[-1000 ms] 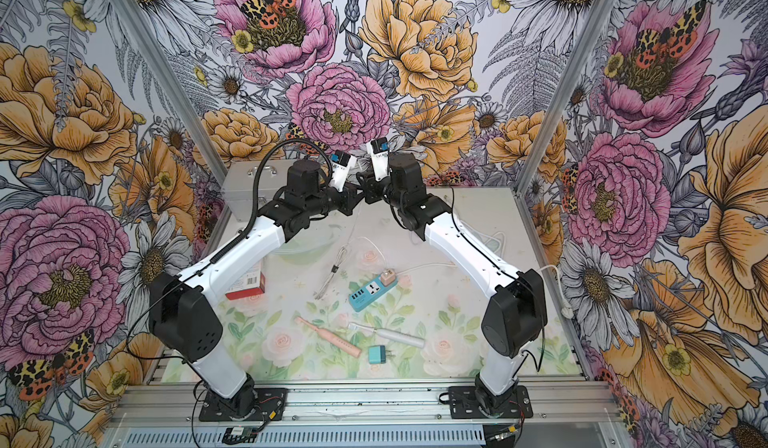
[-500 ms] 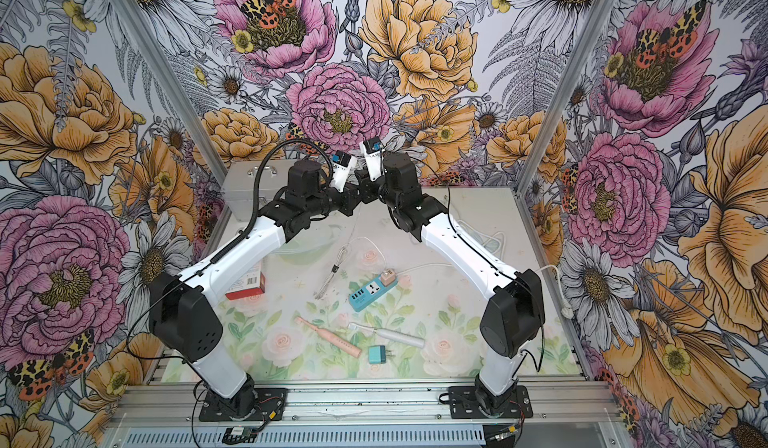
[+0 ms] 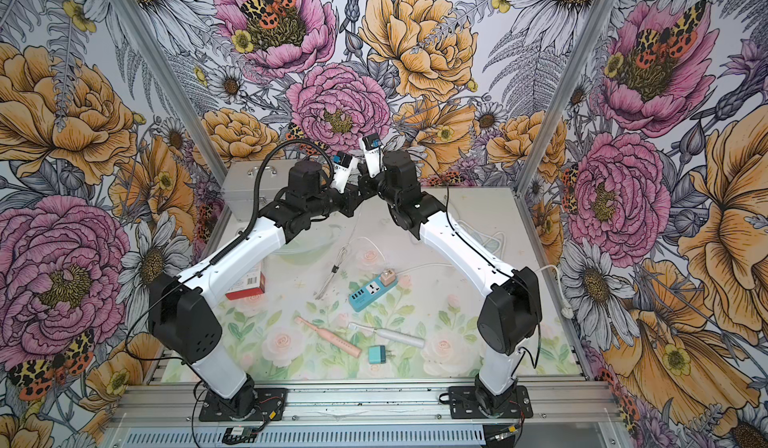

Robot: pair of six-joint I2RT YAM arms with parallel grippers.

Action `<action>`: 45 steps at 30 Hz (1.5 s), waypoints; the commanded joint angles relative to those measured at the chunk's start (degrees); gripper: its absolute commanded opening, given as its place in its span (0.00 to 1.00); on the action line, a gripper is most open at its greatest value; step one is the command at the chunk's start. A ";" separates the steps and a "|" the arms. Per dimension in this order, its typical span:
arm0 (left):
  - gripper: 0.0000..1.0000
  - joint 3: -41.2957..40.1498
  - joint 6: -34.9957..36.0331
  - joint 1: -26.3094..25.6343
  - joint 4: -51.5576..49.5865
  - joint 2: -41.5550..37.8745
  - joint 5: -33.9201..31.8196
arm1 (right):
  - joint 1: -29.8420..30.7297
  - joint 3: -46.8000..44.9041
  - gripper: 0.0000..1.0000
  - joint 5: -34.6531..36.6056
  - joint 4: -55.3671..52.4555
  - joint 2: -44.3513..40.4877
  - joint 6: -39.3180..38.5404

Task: Charge the electric toothbrush
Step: Pick up the charging cable from the center of the board, then pick up the electric toothbrush from the center of the board.

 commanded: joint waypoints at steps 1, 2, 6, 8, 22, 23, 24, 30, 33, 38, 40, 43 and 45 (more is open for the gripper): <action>0.00 -1.38 0.15 -0.16 -0.09 -3.56 -1.32 | -0.14 1.24 0.00 -0.91 0.83 0.20 0.66; 0.00 -1.68 -0.15 -0.06 -0.09 -3.83 -1.53 | -0.53 0.88 0.00 -2.07 0.74 -0.03 1.33; 0.26 -4.39 -4.20 -0.11 -0.75 -6.44 -5.78 | -3.07 0.47 0.00 -9.73 0.24 -0.60 6.74; 0.35 -7.43 -8.23 -0.22 -1.66 -9.48 -9.33 | -4.37 0.32 0.00 -10.86 -0.75 -0.92 8.54; 0.64 -27.42 -57.11 -24.00 -31.52 -23.88 -39.61 | -7.45 0.69 0.00 -12.38 -6.33 0.94 9.00; 0.65 -28.48 -60.35 -26.01 -31.57 -23.48 -39.27 | -7.33 0.47 0.00 -12.81 -6.33 0.80 9.00; 0.67 -29.54 -63.72 -27.42 -31.55 -22.68 -38.75 | -7.28 0.02 0.00 -12.45 -6.40 0.58 9.40; 0.75 -32.93 -76.91 -33.87 -32.63 -19.26 -38.27 | -7.20 -2.87 0.00 -14.33 -6.29 -0.67 11.38; 0.76 -35.41 -80.83 -34.94 -32.76 -18.98 -36.50 | -7.13 -3.55 0.00 -16.35 -6.20 -0.47 12.08; 0.76 -39.52 -87.06 -35.11 -32.42 -19.38 -34.73 | -6.67 -4.93 0.00 -16.18 -6.11 -1.26 11.64; 0.76 -40.11 -87.79 -34.80 -32.52 -19.05 -33.40 | -6.58 -5.00 0.00 -16.41 -6.11 -1.32 11.64; 0.75 -41.44 -89.69 -35.00 -32.52 -18.84 -31.05 | -6.49 -4.84 0.00 -16.97 -6.16 -1.10 11.89; 0.74 -42.71 -91.17 -34.79 -32.43 -18.55 -30.05 | -6.41 -4.95 0.00 -16.99 -5.91 -1.01 12.16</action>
